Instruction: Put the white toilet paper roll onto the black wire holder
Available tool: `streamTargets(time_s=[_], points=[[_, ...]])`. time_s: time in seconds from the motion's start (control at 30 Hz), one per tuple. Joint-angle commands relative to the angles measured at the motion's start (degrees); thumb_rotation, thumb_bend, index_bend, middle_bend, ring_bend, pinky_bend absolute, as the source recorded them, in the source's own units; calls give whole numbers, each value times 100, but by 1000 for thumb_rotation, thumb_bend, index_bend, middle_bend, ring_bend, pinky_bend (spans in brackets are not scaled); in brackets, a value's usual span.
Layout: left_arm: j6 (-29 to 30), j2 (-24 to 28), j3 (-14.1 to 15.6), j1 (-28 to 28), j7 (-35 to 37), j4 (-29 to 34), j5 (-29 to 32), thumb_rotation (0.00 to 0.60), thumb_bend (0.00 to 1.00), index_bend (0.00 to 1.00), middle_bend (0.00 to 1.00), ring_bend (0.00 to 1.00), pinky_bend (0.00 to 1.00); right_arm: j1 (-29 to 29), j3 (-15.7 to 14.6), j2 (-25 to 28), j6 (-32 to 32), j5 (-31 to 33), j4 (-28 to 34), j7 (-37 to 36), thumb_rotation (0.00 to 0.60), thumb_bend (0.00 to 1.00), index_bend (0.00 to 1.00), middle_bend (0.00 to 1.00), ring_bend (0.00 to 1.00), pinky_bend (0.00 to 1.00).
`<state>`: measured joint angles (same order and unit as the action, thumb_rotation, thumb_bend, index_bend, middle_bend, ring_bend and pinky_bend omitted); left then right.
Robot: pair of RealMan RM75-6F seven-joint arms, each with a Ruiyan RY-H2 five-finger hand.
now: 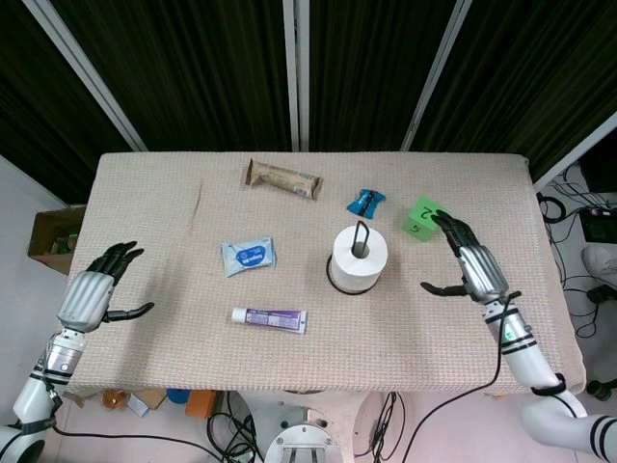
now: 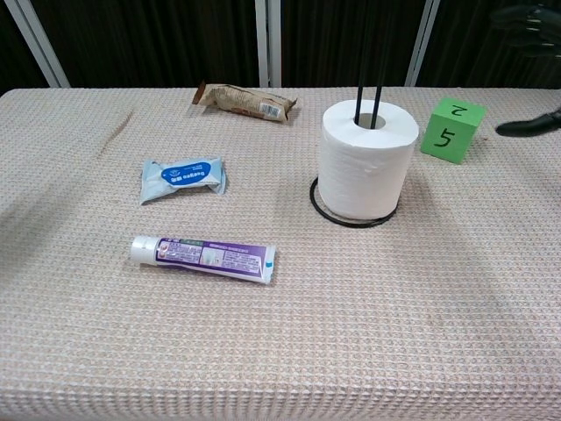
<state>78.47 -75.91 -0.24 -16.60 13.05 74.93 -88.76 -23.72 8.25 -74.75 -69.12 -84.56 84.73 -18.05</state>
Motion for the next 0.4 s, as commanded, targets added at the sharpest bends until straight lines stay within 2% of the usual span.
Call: streamTargets(time_s=[0.03,0.2,0.3,0.4], points=[[346,34,108,293,-431,12,-6,91,37,113,62,60,229,1436,-726,84,-1477,58,-518,2087,600,63,0,0,0,0],[910,43,305,815,-1029,-32,-33,93,37,113,62,58,229,1982,-1071,17,-1654,142,-974,1888,600,70,0,0,0,0],[1093,47,424,1065,-1496,-79,-35,94,37,113,62,48,228,2157,-1105,-102,-1817,104,-1290,1864,600,71,0,0,0,0],[1240,27,430,1222,-1547,-65,-18,95,37,113,62,47,228,2258,-1049,-214,-1945,95,-1502,1758,600,79,0,0,0,0]])
